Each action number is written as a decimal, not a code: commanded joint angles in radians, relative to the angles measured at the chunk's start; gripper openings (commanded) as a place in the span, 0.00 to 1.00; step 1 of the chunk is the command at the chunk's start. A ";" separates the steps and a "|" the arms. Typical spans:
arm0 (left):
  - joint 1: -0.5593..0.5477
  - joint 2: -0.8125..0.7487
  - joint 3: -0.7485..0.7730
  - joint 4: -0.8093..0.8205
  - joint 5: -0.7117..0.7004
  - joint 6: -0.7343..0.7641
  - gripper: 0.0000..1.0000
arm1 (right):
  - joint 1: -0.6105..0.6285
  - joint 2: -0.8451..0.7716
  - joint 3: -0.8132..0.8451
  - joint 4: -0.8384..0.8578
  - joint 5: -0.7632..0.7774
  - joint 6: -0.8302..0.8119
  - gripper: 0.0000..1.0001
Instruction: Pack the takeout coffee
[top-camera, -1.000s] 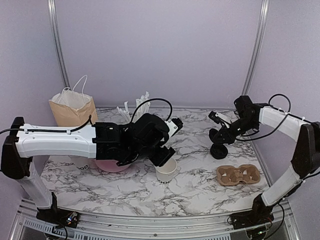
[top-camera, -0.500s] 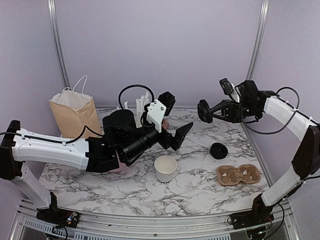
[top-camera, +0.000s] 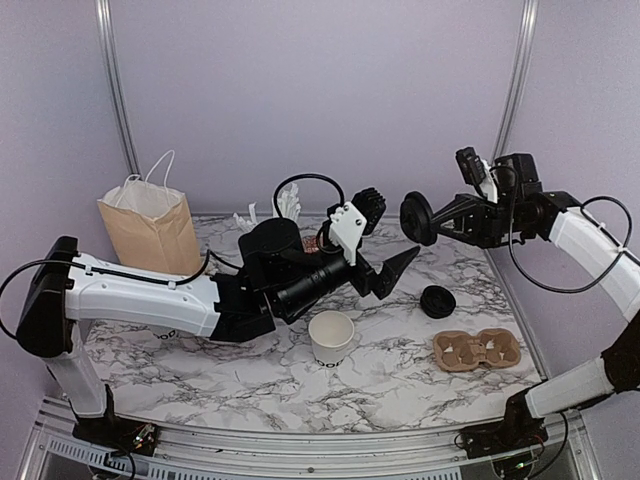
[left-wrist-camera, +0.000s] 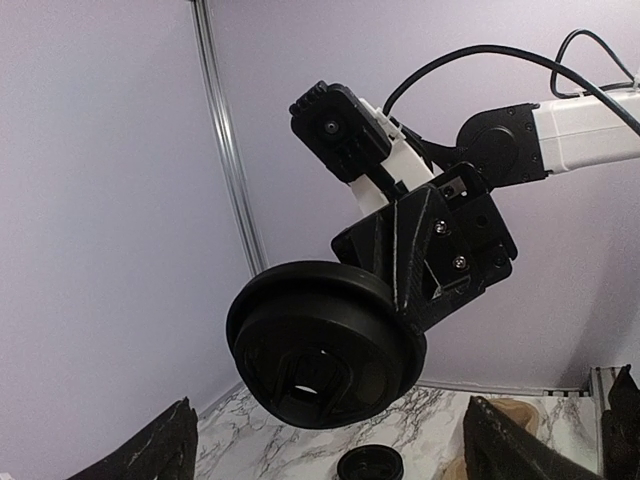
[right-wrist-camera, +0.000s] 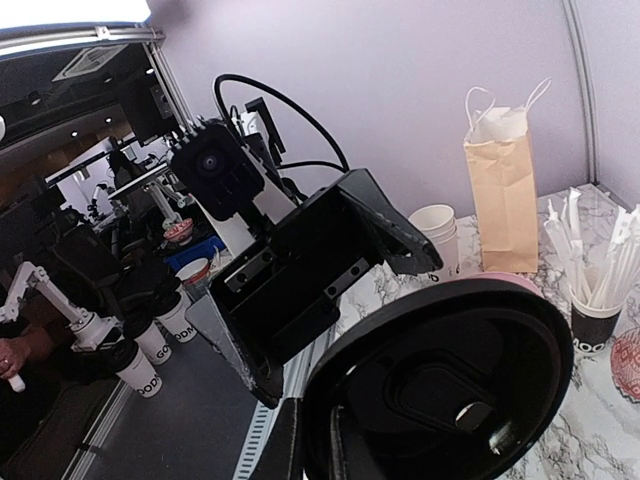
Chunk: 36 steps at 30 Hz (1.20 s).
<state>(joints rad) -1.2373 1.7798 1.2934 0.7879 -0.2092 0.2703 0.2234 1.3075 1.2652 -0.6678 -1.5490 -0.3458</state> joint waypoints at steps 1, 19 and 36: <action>0.021 0.012 0.033 0.057 0.068 -0.014 0.92 | 0.010 -0.020 0.010 0.070 -0.152 0.085 0.07; 0.054 0.134 0.174 0.053 0.142 -0.058 0.89 | 0.011 -0.068 0.000 0.120 -0.153 0.151 0.07; 0.088 0.158 0.180 0.063 0.243 -0.115 0.82 | 0.024 -0.076 -0.029 0.183 -0.153 0.205 0.08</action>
<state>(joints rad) -1.1584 1.9156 1.4429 0.8108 -0.0036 0.1749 0.2348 1.2484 1.2274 -0.5137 -1.5581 -0.1596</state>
